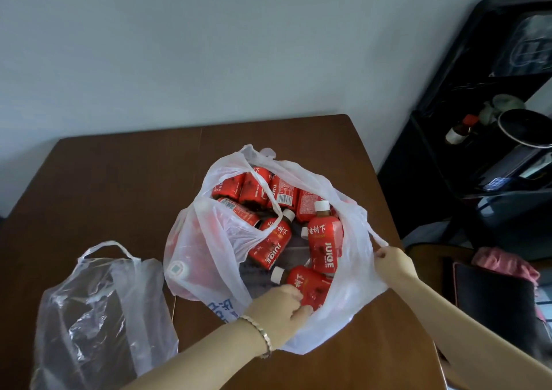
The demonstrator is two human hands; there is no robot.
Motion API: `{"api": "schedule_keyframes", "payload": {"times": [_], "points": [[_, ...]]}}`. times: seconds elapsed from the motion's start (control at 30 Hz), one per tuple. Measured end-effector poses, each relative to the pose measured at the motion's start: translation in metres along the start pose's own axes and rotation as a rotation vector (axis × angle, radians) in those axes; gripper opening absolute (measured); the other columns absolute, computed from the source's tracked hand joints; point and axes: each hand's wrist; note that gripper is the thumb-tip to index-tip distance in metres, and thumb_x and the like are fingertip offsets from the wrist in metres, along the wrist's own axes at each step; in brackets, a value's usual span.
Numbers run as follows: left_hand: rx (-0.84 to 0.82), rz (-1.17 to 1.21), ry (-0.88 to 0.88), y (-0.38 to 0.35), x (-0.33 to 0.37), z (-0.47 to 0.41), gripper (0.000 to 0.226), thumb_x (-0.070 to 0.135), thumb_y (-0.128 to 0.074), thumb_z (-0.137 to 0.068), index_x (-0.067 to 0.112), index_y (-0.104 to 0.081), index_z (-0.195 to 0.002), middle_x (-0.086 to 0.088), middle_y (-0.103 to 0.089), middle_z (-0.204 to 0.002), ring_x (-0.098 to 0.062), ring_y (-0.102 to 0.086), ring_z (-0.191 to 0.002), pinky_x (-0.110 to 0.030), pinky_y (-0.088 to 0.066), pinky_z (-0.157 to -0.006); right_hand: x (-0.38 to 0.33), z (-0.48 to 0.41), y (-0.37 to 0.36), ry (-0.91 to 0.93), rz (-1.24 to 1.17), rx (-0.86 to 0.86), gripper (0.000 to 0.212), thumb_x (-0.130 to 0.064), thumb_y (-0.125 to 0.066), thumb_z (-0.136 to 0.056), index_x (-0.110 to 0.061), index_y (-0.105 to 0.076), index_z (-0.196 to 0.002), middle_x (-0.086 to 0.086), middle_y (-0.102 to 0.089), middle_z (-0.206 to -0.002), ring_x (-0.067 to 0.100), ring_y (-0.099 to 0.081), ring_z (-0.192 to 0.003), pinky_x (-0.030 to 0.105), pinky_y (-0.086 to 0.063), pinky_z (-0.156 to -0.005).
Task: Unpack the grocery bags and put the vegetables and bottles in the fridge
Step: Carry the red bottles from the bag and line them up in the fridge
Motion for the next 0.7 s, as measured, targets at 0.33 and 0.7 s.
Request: {"api": "schedule_keyframes", "payload": {"times": [0.33, 0.7], "points": [[0.174, -0.147, -0.089, 0.017, 0.003, -0.023, 0.033, 0.031, -0.050, -0.093, 0.020, -0.058, -0.123, 0.008, -0.049, -0.132, -0.010, -0.049, -0.119, -0.023, -0.040, -0.102, -0.104, 0.055, 0.032, 1.211, 0.100, 0.308, 0.030, 0.002, -0.042, -0.078, -0.008, -0.070, -0.080, 0.007, -0.066, -0.091, 0.020, -0.057, -0.091, 0.028, -0.050, -0.079], [-0.082, 0.012, 0.275, 0.004, -0.044, -0.040, 0.029, 0.022, -0.058, -0.090, 0.019, -0.052, -0.118, -0.001, -0.059, -0.123, -0.020, -0.058, -0.111, -0.031, -0.045, -0.099, -0.129, -0.004, -0.007, 0.359, 0.432, -0.068, 0.032, -0.018, -0.044, -0.096, -0.006, -0.045, -0.126, 0.013, -0.055, -0.120, 0.028, -0.056, -0.109, 0.037, -0.049, -0.090]]}}
Point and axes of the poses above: each hand's wrist, its own z-axis away from the middle knuckle, its own y-axis out of the back of the hand, x = y × z
